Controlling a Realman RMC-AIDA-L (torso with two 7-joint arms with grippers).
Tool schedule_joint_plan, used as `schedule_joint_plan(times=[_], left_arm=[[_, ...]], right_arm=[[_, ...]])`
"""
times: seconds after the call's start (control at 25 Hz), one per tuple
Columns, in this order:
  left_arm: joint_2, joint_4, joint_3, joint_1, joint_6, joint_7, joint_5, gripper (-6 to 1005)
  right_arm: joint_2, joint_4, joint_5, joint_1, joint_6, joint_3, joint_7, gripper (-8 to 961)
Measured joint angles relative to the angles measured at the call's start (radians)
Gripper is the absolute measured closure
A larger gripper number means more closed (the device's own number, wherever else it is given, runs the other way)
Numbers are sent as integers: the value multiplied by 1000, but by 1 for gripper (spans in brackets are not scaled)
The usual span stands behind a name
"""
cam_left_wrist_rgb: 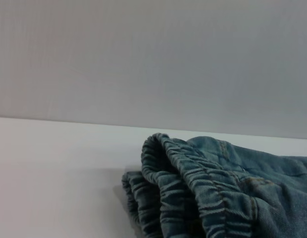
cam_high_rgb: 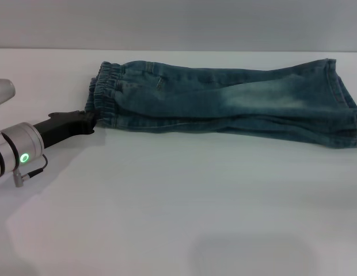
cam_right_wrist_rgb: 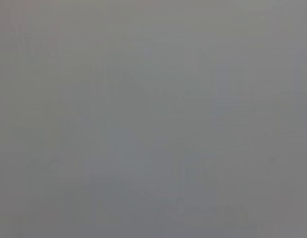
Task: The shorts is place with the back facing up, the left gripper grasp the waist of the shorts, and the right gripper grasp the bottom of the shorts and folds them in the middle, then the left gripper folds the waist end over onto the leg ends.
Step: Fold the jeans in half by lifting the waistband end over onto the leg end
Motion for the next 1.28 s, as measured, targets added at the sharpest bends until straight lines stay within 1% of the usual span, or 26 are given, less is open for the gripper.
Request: schedule_joint_plan(times=[0.2, 0.44, 0.52, 0.6, 0.68, 0.96, 1.0, 1.28], left_arm=[[0, 2, 0, -2, 2, 0, 0, 975], [0, 29, -1, 1, 38, 0, -1, 975], [0, 56, -1, 3, 101, 0, -14, 975], [1, 62, -1, 3, 111, 0, -18, 975], [3, 91, 2, 0, 165, -6, -26, 975], [4, 158, 0, -11, 248, -29, -39, 976], [4, 201, 4, -20, 274, -62, -43, 976], [7, 261, 8, -60, 332, -113, -44, 976]], right_arm=[[-1, 10, 0, 4, 15, 1, 0, 302], [1, 18, 0, 18, 60, 1, 0, 302], [2, 22, 0, 26, 84, 1, 0, 302], [2, 32, 0, 36, 111, 0, 0, 302], [1, 49, -1, 50, 146, -4, 0, 302], [0, 100, -15, 112, 241, -24, -12, 301], [0, 108, -15, 119, 248, -26, -24, 301], [3, 162, -15, 171, 305, -69, -75, 301]])
